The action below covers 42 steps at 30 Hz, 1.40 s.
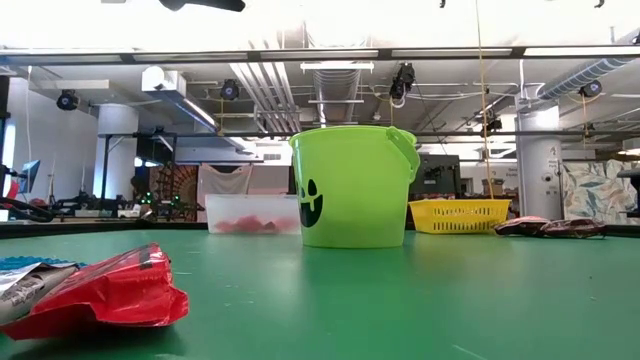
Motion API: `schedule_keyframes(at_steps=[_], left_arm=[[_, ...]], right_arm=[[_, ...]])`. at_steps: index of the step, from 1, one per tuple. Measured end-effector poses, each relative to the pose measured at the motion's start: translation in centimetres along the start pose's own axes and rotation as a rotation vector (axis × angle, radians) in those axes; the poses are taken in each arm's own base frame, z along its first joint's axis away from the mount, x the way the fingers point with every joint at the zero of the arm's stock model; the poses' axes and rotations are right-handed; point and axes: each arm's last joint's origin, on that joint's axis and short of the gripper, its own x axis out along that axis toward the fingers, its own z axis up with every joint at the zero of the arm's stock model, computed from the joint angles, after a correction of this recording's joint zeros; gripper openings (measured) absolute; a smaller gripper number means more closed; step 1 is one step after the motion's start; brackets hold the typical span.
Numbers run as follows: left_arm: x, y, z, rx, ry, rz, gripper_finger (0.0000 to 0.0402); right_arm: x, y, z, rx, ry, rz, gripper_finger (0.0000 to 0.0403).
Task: Sort candy by brand, put in halloween buckets
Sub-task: Put the white chocolate into the green bucket
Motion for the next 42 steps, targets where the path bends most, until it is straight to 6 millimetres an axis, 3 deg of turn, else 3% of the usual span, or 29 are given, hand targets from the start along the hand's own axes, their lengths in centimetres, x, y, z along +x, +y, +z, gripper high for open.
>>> schedule_keyframes(at_steps=[4,9,16,23,30,36,42], left_arm=[[0.0,0.0,0.0,0.0,0.0,0.0,0.0132],[0.0,0.0,0.0,-0.001,0.0,-0.002,0.0132],[0.0,-0.2,-0.1,-0.038,0.018,-0.084,0.0132],[-0.2,-0.8,-0.3,-0.126,0.08,-0.265,0.0132],[-0.8,-1.5,-1.7,-0.209,0.198,-0.286,0.0132],[-0.4,-3.5,-2.8,-0.161,0.251,-0.31,0.0132],[1.8,-5.5,-4.5,-0.094,0.337,-0.278,0.0132]], right_arm=[[-1.7,0.2,0.0,-0.001,-0.141,0.039,0.002],[-6.9,0.3,1.4,-0.046,-0.52,0.11,0.0019],[-14.9,-1.5,5.1,-0.216,-1.158,-0.021,0.0018],[-20.8,-4.9,10.3,-0.245,-1.475,-0.203,0.0018],[-22.0,-8.8,14.4,-0.138,-1.463,-0.253,0.004],[-21.8,-9.7,15.3,-0.144,-1.414,-0.135,0.0083],[-21.7,-10.0,15.5,-0.129,-1.412,-0.135,0.0118]])
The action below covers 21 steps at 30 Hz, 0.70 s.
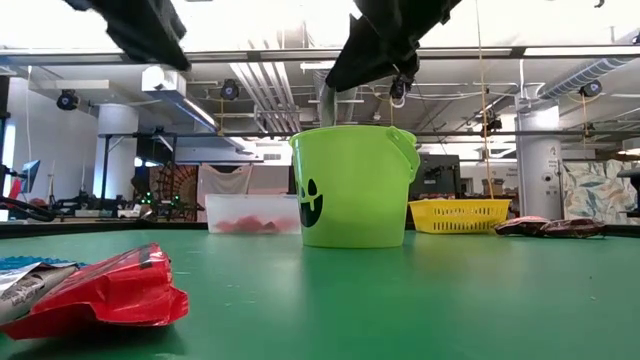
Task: Sort candy by brand, put in halloween buckets
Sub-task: Put the white chocolate into the green bucket, then put the red chocolate into the transparent bin
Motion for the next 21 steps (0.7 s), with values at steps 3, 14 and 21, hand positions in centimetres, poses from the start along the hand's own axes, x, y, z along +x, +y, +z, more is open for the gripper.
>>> schedule_keyframes(at_steps=[3,14,21], left_arm=[[1.6,-0.5,-0.5,0.03,0.038,0.02,0.0132],[6.4,-3.0,-0.9,0.104,0.038,-0.131,0.0132],[10.0,-4.5,-1.7,0.139,0.08,-0.209,0.0132]], right_arm=[[0.0,0.0,0.0,0.0,-0.002,-0.006,0.0131],[0.0,0.1,-0.1,-0.013,0.001,-0.004,0.0155],[0.0,0.4,-0.7,-0.026,0.028,0.051,0.0151]])
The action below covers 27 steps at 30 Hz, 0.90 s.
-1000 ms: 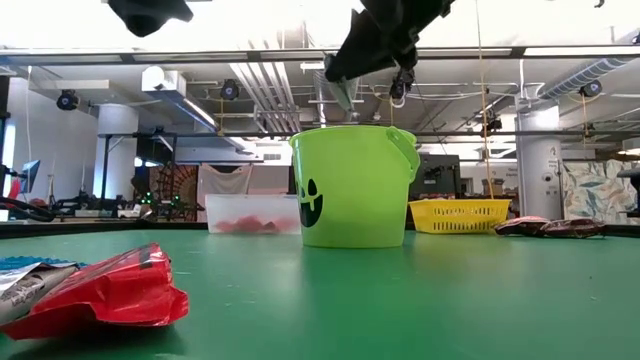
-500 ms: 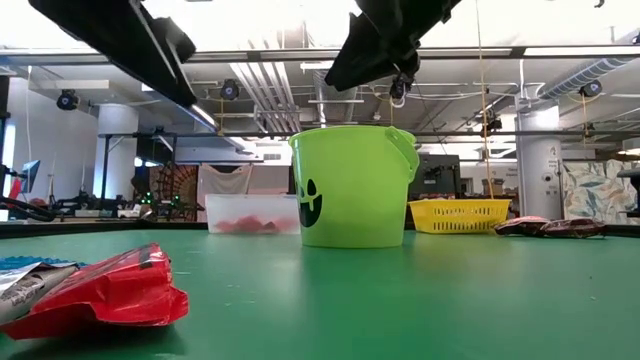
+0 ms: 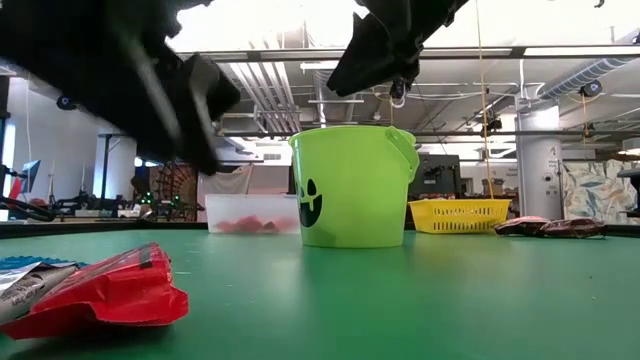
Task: Sort candy by brand, put in halloween buckets
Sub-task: Put the red chocolate into the transparent bin
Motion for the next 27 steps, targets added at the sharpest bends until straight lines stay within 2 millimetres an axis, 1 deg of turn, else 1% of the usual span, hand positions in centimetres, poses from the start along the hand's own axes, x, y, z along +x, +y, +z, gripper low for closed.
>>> schedule_keyframes(at_steps=[4,8,27], left_arm=[[1.6,-0.2,-0.9,0.032,0.07,-0.049,0.0132],[2.3,-0.1,-1.2,0.028,0.08,-0.046,0.0132],[2.4,-0.2,-0.9,0.102,0.045,-0.062,0.0132]], right_arm=[[0.0,0.1,-0.1,-0.006,0.008,0.029,0.0153],[-0.1,0.4,-0.2,0.007,0.018,0.072,0.0159],[-0.2,0.5,-0.3,0.0,0.018,0.075,0.0167]])
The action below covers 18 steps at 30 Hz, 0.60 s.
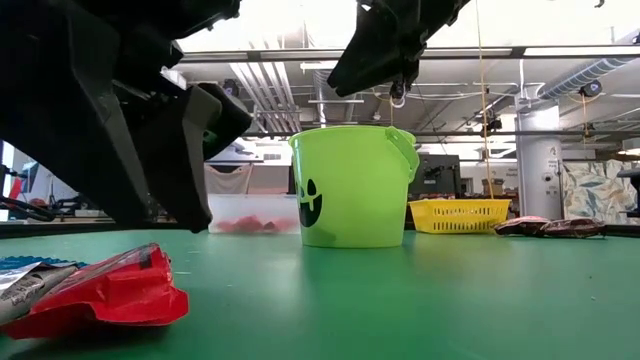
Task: Sort candy by brand, put in halloween buckets
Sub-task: Put the red chocolate into the transparent bin
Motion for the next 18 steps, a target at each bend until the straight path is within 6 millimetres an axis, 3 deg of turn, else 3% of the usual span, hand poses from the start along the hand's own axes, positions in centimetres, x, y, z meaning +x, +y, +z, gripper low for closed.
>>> schedule_keyframes(at_steps=[6,13,18], left_arm=[[0.3,-0.2,-0.2,0.01,0.024,-0.067,0.0132],[2.0,0.3,-0.5,0.005,0.017,-0.104,0.013],[2.2,0.6,-0.5,0.006,0.018,-0.102,0.0098]], right_arm=[[0.0,0.0,0.0,0.001,0.001,0.0,0.0169],[0.1,0.0,-0.3,0.011,0.012,-0.003,0.0169],[0.1,-0.1,-0.4,0.018,0.024,-0.006,0.0169]])
